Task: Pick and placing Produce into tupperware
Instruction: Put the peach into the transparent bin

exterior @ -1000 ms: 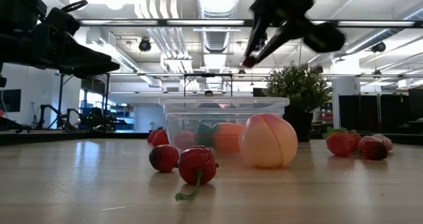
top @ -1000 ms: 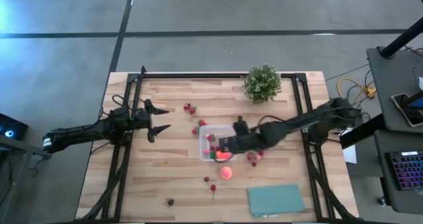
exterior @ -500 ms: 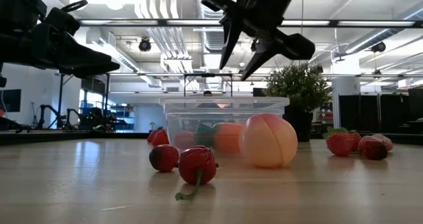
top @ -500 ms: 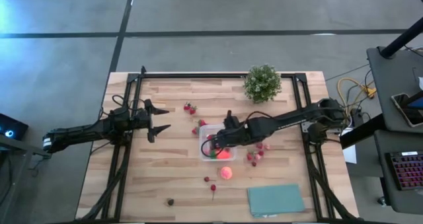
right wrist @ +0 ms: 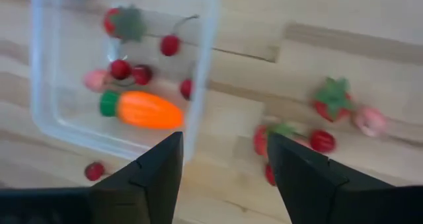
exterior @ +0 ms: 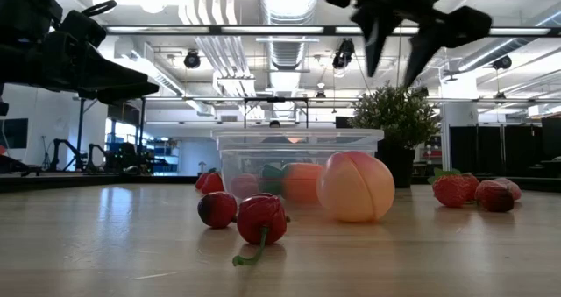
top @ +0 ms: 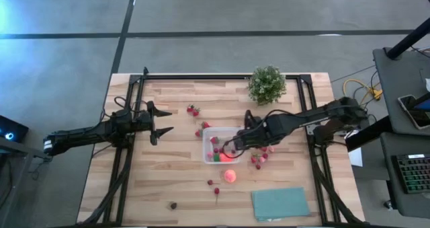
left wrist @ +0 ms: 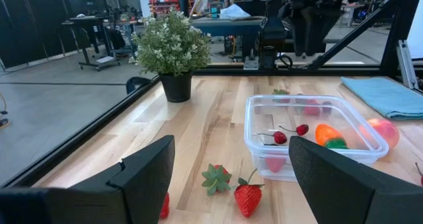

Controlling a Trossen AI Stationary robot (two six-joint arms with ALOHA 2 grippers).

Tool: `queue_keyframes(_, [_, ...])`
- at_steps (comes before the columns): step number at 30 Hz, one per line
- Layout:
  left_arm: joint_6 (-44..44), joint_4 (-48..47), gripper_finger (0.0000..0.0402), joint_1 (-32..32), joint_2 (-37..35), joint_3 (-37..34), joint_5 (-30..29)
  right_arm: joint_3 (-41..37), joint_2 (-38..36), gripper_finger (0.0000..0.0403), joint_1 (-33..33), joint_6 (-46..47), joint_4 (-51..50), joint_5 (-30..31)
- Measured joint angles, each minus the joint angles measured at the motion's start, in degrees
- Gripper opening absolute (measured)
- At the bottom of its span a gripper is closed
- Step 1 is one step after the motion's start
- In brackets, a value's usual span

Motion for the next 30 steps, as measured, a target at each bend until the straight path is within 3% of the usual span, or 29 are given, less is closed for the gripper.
queue_keyframes(10, [0.0,0.1,0.0283,0.0,0.0,0.0,0.0,-18.4,-13.4,0.0205,0.8,15.6,2.9,0.2])
queue_keyframes(17, [0.0,0.0,0.0283,0.0,0.1,0.0,0.0,-27.9,-13.0,0.0205,1.4,21.2,9.3,-4.4])
queue_keyframes(30, [0.0,0.1,0.0283,0.0,0.1,0.0,0.0,-34.8,-13.8,0.0205,1.4,22.2,11.6,-8.2])
